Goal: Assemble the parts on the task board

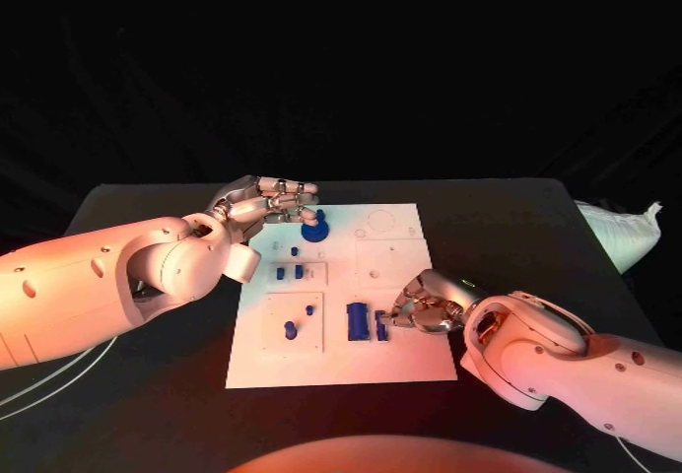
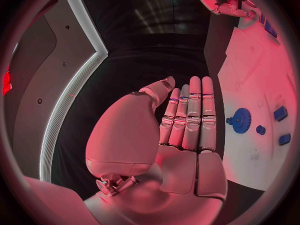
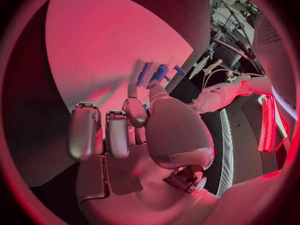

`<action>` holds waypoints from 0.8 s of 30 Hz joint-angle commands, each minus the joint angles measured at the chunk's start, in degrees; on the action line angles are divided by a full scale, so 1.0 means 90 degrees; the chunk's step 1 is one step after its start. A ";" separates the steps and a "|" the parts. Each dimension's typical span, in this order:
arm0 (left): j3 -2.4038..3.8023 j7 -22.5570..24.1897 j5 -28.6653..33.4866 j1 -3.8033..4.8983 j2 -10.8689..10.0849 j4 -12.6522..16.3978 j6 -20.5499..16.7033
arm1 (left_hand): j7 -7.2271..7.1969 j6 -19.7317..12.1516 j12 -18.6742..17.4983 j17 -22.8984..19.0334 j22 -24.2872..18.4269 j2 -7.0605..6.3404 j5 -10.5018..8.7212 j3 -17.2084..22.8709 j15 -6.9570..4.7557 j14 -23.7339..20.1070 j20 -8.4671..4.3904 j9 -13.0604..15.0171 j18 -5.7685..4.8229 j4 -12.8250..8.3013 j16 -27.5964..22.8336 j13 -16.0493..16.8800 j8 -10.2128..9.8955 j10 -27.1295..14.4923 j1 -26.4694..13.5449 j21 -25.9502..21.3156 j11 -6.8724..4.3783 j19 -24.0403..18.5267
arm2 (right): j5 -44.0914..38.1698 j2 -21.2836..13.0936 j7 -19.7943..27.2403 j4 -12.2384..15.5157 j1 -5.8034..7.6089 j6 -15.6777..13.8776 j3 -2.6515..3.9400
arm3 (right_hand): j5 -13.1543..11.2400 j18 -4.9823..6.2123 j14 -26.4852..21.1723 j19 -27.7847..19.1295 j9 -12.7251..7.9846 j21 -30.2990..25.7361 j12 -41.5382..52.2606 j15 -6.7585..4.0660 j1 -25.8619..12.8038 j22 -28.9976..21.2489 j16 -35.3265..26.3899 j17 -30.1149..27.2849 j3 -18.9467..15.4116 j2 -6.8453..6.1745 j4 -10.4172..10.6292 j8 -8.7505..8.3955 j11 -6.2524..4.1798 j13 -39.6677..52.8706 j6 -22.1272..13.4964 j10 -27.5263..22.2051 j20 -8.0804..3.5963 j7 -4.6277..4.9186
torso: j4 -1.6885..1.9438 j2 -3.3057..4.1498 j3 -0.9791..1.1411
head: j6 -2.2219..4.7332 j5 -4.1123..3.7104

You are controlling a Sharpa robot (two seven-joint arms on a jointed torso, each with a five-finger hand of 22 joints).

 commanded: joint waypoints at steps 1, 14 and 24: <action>-0.0002 0.0052 0.0060 -0.0018 0.0044 -0.0052 0.0120 | 0.0009 -0.0036 0.0025 -0.0011 -0.0013 0.0042 0.0037 -0.0038 -0.0006 0.0049 0.0013 -0.0002 0.0104 0.0016 -0.0025 -0.0005 0.0042 -0.0050 -0.0015 -0.0040 0.0011 0.0047 | 0.2239 -0.0012 0.2066 -0.0181 0.0135 -0.0885 0.0012 | 0.0020 -0.0045 0.0424 -0.0125 -0.0042 -0.0191 -0.0307 0.0062 0.0246 -0.0232 -0.0169 0.0450 -0.0006 0.0113 -0.0086 -0.0114 0.0083 -0.0185 -0.0197 -0.0188 0.0055 0.0072 | -0.0033 -0.0081 -0.0032 | 0.0066 -0.0007; 0.0004 0.0356 0.0640 -0.0310 0.0478 -0.1144 -0.0018 | -0.0071 -0.0004 0.0101 -0.0068 -0.0238 0.0079 0.0041 -0.0072 0.0037 -0.0080 0.0075 0.0004 0.0090 0.0095 -0.0300 0.0004 0.0073 0.0060 -0.0107 -0.0276 -0.0030 -0.0146 | 0.6686 0.0772 0.4527 -0.2427 0.0819 -0.0210 0.0017 | -0.0720 0.0570 -0.1731 -0.2354 -0.0526 -0.4574 -0.5415 0.0575 0.1749 -0.4656 -0.5646 -0.4440 0.1131 0.0369 -0.0939 -0.0704 0.0627 -0.4525 -0.0999 -0.2039 0.0561 0.0697 | -0.0041 -0.0643 -0.0152 | 0.0753 -0.0120; 0.0010 0.0819 0.1037 -0.0544 0.0880 -0.1943 -0.0485 | -0.0125 -0.0187 -0.0348 -0.0452 -0.1172 0.0000 -0.0012 -0.0125 0.0345 -0.0638 0.0485 -0.0019 0.0132 0.0219 -0.1211 -0.0034 -0.0075 -0.0117 -0.0166 -0.1253 0.0099 -0.0967 | 0.7219 0.1431 0.5078 -0.3712 0.0957 0.0609 0.0056 | -0.0946 0.0604 -0.2689 -0.3132 -0.1288 -0.6979 -0.6590 0.1275 0.1370 -0.6313 -0.8536 -0.6618 0.2166 -0.0001 -0.1100 -0.0921 0.1047 -0.6913 -0.1109 -0.2117 0.1286 0.0712 | -0.0019 -0.0885 -0.0120 | 0.1085 -0.0058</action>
